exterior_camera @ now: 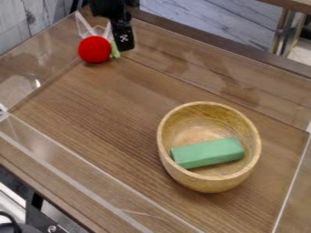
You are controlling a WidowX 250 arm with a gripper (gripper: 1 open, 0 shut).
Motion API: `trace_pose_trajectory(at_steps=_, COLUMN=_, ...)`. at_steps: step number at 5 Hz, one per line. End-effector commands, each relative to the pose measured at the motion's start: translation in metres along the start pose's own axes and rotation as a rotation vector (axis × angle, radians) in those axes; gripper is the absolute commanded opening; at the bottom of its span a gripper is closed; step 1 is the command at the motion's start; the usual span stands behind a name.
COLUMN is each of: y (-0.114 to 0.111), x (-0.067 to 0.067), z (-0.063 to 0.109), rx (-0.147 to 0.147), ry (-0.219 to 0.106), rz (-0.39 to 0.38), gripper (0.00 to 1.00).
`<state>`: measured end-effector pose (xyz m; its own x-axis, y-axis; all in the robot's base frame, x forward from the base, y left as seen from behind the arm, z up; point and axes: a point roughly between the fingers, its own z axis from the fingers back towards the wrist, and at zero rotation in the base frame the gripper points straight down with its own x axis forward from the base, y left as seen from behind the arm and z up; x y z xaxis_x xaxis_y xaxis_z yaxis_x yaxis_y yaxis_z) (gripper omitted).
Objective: Move the red fruit to the left
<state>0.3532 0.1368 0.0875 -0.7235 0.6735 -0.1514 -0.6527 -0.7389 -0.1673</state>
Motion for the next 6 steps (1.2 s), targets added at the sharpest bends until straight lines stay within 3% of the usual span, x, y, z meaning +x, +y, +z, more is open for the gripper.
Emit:
trace_pose_trajectory(at_steps=1, y=-0.012, x=0.002, z=0.013, rx=-0.043, ry=0.012, rz=0.119, gripper=1.00)
trace_pose_trajectory(at_steps=2, y=-0.009, x=-0.003, z=-0.002, rx=-0.025, ry=0.004, rz=0.159, gripper=0.00)
trace_pose_trajectory(at_steps=4, y=-0.016, x=-0.011, z=-0.028, rx=-0.020, ry=-0.026, rz=0.255, gripper=0.00)
trace_pose_trajectory(at_steps=5, y=-0.018, x=-0.011, z=-0.030, rx=-0.021, ry=-0.038, rz=0.309, gripper=1.00)
trace_pose_trajectory(at_steps=6, y=-0.023, x=-0.005, z=-0.028, rx=-0.015, ry=-0.046, rz=0.325, gripper=1.00)
